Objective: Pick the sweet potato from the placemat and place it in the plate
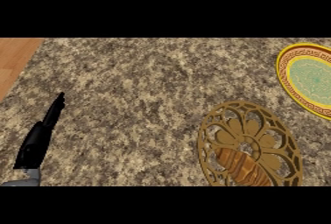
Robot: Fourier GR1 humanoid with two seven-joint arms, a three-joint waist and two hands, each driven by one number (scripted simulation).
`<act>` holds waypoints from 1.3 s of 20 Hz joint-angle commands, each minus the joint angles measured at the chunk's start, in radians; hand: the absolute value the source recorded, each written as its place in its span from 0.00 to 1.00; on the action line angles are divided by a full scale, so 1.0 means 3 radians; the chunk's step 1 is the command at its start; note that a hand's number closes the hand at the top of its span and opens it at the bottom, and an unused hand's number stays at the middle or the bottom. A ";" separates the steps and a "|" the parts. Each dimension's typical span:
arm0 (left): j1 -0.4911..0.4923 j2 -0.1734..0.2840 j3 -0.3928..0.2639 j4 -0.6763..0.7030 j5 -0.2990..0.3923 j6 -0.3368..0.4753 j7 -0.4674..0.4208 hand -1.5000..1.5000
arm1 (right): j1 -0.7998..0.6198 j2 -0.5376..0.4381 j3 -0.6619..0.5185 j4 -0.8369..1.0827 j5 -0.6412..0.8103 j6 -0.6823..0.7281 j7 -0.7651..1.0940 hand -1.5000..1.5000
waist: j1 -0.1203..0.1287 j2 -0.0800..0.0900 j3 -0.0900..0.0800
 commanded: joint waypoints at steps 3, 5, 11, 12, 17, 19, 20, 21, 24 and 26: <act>-0.0062 -0.0033 -0.0025 0.0037 -0.0039 0.0021 0.0061 0.50 | -0.0296 0.0277 0.0376 0.0291 0.0330 0.0139 -0.0235 1.00 | -0.0043 0.0000 -0.0002; -0.0036 0.0019 0.0002 -0.0087 -0.0016 -0.0009 0.0065 0.50 | -0.0391 0.0394 0.0459 0.0381 0.0414 0.0060 -0.0171 1.00 | -0.0004 -0.0001 0.0000; 0.0071 -0.0096 -0.0027 0.0086 -0.0091 0.0110 -0.0122 0.50 | -0.0494 0.0728 0.0608 0.0714 0.0519 0.0182 -0.0202 1.00 | -0.0060 -0.0004 -0.0005; 0.0059 -0.0043 0.0005 -0.0003 -0.0038 0.0046 -0.0019 0.50 | -0.0584 0.0818 0.0428 0.0891 0.0341 0.0240 0.0134 1.00 | -0.0022 -0.0002 -0.0002; 0.0033 0.0068 0.0094 -0.0100 -0.0011 -0.0007 0.0124 0.50 | -0.0637 0.0878 0.0457 0.1146 0.0469 -0.0047 0.0256 0.00 | -0.0080 -0.0011 0.0001; -0.0074 0.0000 0.0059 -0.0005 -0.0012 0.0014 0.0067 0.50 | -0.0748 0.0987 0.0395 0.1189 0.0420 -0.0103 0.0292 0.00 | -0.0071 0.0007 0.0001; 0.0046 0.0009 0.0063 -0.0093 -0.0008 0.0007 0.0063 0.50 | -0.0694 0.0931 0.0347 0.1217 0.0373 -0.0039 0.0159 0.00 | -0.0067 0.0001 0.0003; 0.0077 -0.0039 0.0037 -0.0058 -0.0026 0.0034 0.0023 0.50 | -0.0686 0.0925 0.0288 0.1244 0.0318 -0.0028 0.0133 0.00 | -0.0087 -0.0003 0.0002; 0.0189 -0.0001 0.0034 -0.0093 -0.0023 -0.0015 -0.0052 0.50 | -0.0750 0.0934 0.0032 0.1312 0.0056 0.0100 0.0110 0.00 | -0.0073 -0.0003 0.0004; 0.0018 0.0006 0.0073 -0.0090 0.0009 -0.0010 0.0085 0.50 | -0.0871 0.0806 -0.0198 0.1379 -0.0171 0.0231 0.0231 0.00 | -0.0100 0.0004 0.0006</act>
